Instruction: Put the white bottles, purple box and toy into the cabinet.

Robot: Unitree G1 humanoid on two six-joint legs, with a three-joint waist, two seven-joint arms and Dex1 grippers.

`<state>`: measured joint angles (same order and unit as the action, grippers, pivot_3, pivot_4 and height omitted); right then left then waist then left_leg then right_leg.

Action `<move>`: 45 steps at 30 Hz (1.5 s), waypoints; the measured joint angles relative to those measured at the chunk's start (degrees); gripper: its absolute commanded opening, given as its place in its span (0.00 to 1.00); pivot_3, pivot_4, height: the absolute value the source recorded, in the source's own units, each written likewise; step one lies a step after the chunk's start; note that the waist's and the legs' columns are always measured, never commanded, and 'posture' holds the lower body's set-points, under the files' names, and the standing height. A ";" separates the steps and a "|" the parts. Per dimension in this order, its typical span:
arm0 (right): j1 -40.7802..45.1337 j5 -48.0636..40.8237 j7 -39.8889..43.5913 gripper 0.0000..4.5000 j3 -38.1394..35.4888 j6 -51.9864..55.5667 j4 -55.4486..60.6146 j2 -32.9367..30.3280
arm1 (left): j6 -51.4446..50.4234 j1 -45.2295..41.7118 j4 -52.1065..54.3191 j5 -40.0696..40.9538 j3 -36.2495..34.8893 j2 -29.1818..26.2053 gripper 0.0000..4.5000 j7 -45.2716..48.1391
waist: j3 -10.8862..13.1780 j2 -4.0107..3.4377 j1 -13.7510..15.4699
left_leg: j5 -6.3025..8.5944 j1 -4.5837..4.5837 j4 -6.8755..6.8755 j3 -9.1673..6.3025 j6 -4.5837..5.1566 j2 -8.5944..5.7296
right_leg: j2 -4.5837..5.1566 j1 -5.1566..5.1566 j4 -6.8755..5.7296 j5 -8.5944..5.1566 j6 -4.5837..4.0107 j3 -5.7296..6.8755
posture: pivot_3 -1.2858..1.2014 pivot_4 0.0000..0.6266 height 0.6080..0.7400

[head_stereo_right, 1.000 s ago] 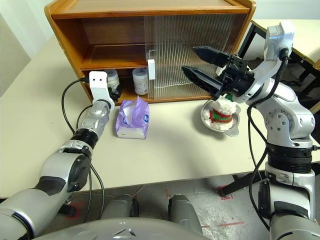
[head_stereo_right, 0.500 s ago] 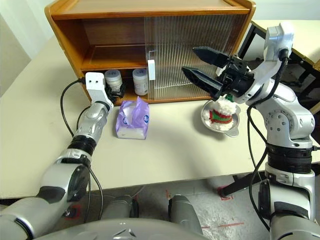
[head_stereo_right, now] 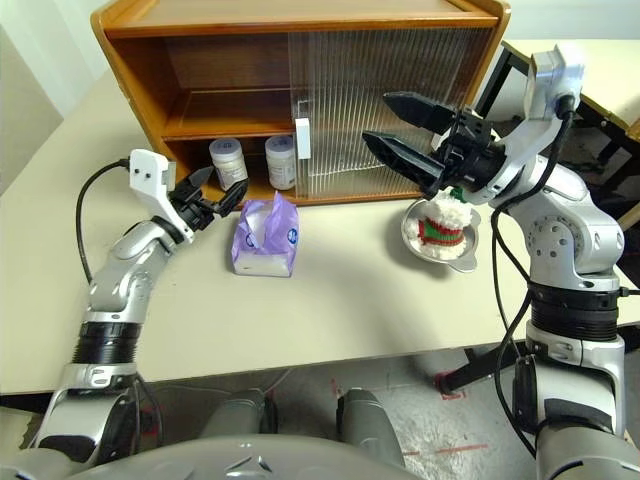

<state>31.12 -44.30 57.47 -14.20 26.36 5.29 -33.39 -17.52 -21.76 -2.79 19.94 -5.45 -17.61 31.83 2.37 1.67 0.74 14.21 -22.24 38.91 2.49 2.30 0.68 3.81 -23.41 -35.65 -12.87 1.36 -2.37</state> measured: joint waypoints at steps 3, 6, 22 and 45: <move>0.27 0.05 0.09 1.00 0.00 -0.06 -0.24 0.05 | -1.28 2.17 2.47 6.88 -0.81 -7.51 1.00 13.53 | -0.02 -0.03 -0.08 | 0.00 0.07 0.00 0.02 -0.01 0.01 | 0.00 0.01 -0.03 -0.09 -0.10 0.01 | 0.54 0.00 1.00; 0.43 0.09 0.11 1.00 0.00 -0.10 -0.75 0.09 | -0.58 3.27 2.13 8.40 -0.23 -12.83 1.00 23.58 | -0.01 -0.04 -0.11 | 0.00 0.07 0.00 0.02 0.00 0.03 | 0.00 0.00 -0.04 -0.19 -0.06 0.02 | 0.54 0.00 1.00; 0.83 0.09 -0.08 1.00 -0.06 -0.13 -0.52 0.28 | 28.96 -1.74 -21.21 -2.76 9.85 -14.92 1.00 46.54 | -0.01 -0.07 0.10 | 0.00 -0.02 -0.03 0.03 0.00 0.08 | 0.13 -0.07 -0.02 -0.15 -0.11 0.05 | 0.52 0.00 1.00; -0.30 -0.06 -1.18 1.00 -0.24 -0.09 1.44 -0.64 | 38.94 -8.48 -43.41 -9.66 11.72 -9.44 0.78 45.68 | -0.01 -0.07 -1.37 | -0.03 -0.01 0.00 0.05 0.06 0.06 | 0.08 -0.03 -0.04 -0.08 0.05 0.05 | 0.51 0.00 1.00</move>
<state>30.82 -44.36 56.29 -14.44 26.28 6.73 -34.03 21.42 -30.25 -46.19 10.28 6.28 -27.05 77.51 2.35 1.59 -0.63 14.18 -22.25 38.91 2.53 2.36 0.74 3.89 -23.44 -35.68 -12.95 1.41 -2.33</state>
